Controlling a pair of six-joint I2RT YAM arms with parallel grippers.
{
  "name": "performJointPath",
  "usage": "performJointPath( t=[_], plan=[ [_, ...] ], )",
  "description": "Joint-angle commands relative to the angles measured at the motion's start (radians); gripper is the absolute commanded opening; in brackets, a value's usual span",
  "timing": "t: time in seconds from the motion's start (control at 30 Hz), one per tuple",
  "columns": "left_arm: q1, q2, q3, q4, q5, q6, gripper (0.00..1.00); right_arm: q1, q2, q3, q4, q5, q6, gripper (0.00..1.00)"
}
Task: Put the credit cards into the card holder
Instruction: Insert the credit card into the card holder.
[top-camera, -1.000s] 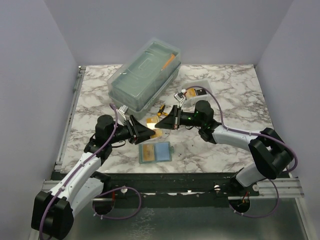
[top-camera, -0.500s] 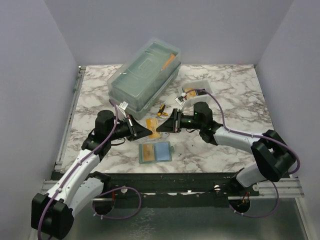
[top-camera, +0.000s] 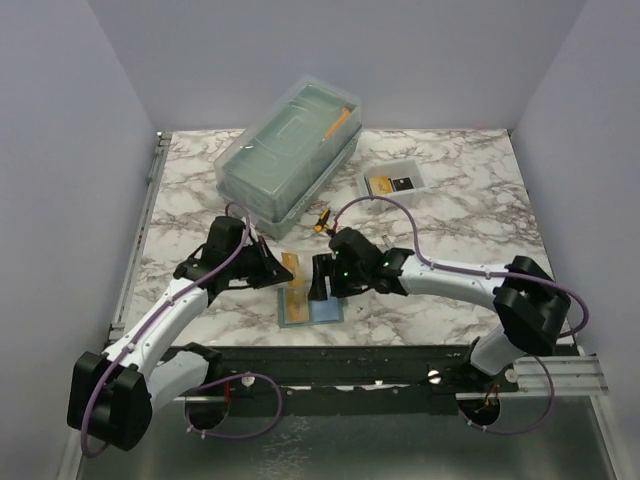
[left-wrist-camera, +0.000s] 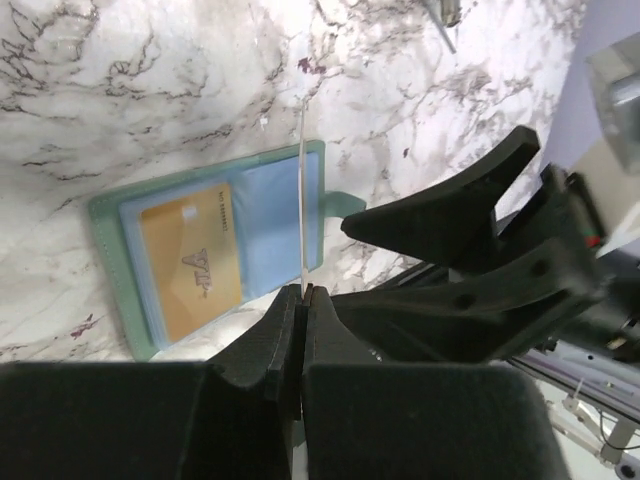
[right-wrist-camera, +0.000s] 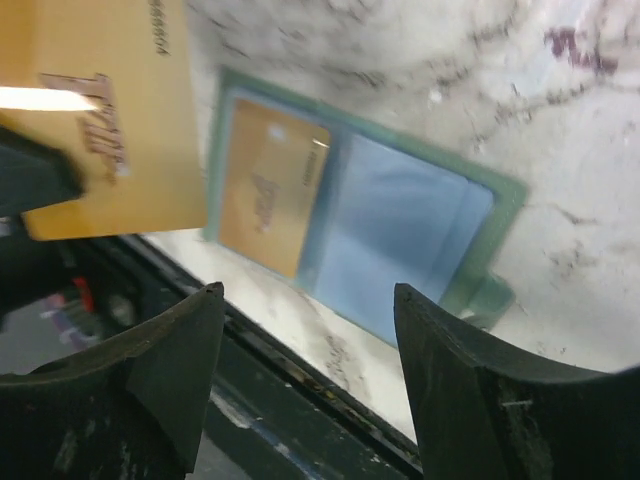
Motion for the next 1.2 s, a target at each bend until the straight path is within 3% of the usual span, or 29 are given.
performJointPath(
  t=[0.0, 0.13, 0.27, 0.37, 0.47, 0.8, 1.17],
  plan=[
    [-0.065, 0.033, -0.003, -0.028, -0.085, 0.014, 0.0, 0.089, 0.105, 0.092, -0.32, 0.348, -0.003, 0.74],
    [-0.143, 0.05, -0.024, -0.025, -0.147, -0.002, 0.0, 0.13, 0.171, 0.152, -0.419, 0.481, 0.025, 0.76],
    [-0.192, 0.033, -0.047, -0.007, -0.201, -0.009, 0.0, 0.132, 0.185, 0.142, -0.425, 0.51, 0.031, 0.78],
    [-0.196, 0.033, -0.078, 0.035, -0.177, -0.018, 0.0, 0.132, 0.185, 0.122, -0.405, 0.522, 0.036, 0.76],
    [-0.199, 0.044, -0.11, 0.079, -0.143, -0.03, 0.0, 0.13, 0.18, 0.089, -0.365, 0.526, 0.036, 0.68],
    [-0.21, 0.082, -0.148, 0.137, -0.084, -0.052, 0.0, 0.083, 0.192, 0.028, -0.347, 0.511, 0.057, 0.61],
    [-0.21, 0.093, -0.213, 0.263, -0.037, -0.071, 0.0, 0.022, 0.143, -0.053, -0.285, 0.477, 0.002, 0.6]
  ],
)
